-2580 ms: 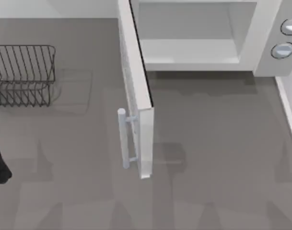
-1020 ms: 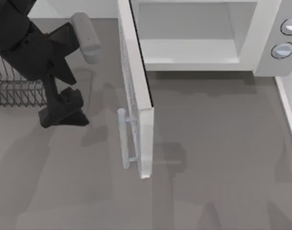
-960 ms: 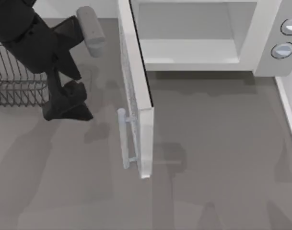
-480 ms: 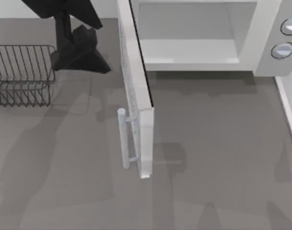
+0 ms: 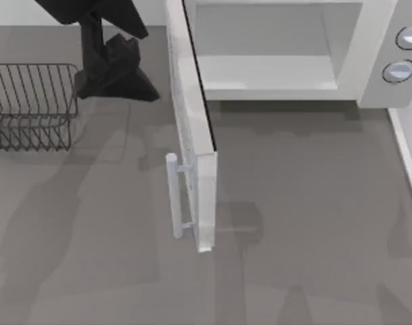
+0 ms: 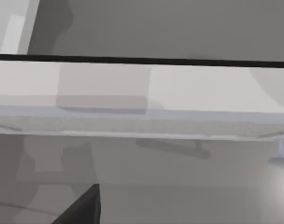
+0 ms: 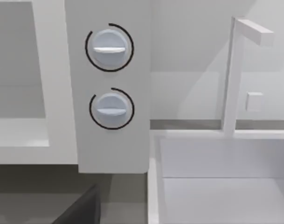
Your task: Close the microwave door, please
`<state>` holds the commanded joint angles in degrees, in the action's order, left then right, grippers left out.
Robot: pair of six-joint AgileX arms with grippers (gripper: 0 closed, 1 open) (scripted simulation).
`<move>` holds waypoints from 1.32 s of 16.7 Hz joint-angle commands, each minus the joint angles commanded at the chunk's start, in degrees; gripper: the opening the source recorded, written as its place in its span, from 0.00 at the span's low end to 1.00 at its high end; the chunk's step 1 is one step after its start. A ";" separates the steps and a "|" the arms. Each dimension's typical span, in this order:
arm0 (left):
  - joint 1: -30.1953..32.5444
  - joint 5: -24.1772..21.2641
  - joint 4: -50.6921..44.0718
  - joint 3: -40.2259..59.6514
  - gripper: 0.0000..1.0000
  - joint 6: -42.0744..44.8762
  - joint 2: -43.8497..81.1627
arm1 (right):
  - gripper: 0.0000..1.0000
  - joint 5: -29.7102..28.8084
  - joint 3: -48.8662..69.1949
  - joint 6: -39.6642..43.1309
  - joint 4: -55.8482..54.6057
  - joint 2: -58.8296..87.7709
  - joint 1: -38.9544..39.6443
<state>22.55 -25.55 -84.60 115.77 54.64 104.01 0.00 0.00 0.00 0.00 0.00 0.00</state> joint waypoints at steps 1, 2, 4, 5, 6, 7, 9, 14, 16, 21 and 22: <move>0.48 0.08 1.39 -1.34 1.00 -0.38 -0.06 | 1.00 0.00 0.00 0.00 0.00 0.00 0.00; 1.04 0.23 3.23 -3.11 1.00 -0.91 -0.15 | 1.00 0.00 0.00 0.00 0.00 0.00 0.00; 2.29 0.63 7.82 -7.27 1.00 -2.25 -0.32 | 1.00 0.00 0.00 0.00 0.00 0.00 0.00; 2.97 0.84 10.39 -9.47 1.00 -2.97 -0.37 | 1.00 0.00 0.00 0.00 0.00 0.00 0.00; 3.64 1.05 12.89 -11.61 1.00 -3.67 -0.41 | 1.00 0.00 0.00 0.00 0.00 0.00 0.00; 4.25 1.24 15.07 -13.53 1.00 -4.29 -0.43 | 1.00 0.00 0.00 0.00 0.00 0.00 0.00; 5.09 1.50 17.72 -16.04 1.00 -5.12 -0.43 | 1.00 0.00 0.00 0.00 0.00 0.00 0.00; 5.23 1.55 18.13 -16.45 0.92 -5.27 -0.42 | 1.00 0.00 0.00 0.00 0.00 0.00 0.00; 5.23 1.55 18.13 -16.45 0.77 -5.27 -0.42 | 1.00 0.00 0.00 0.00 0.00 0.00 0.00; 5.23 1.55 18.13 -16.45 0.40 -5.27 -0.42 | 1.00 0.00 0.00 0.00 0.00 0.00 0.00; 5.23 1.55 18.13 -16.45 0.32 -5.27 -0.42 | 1.00 0.00 0.00 0.00 0.00 0.00 0.00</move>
<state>27.79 -24.00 -66.47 99.32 49.37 103.59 0.00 0.00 0.00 0.00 0.00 0.00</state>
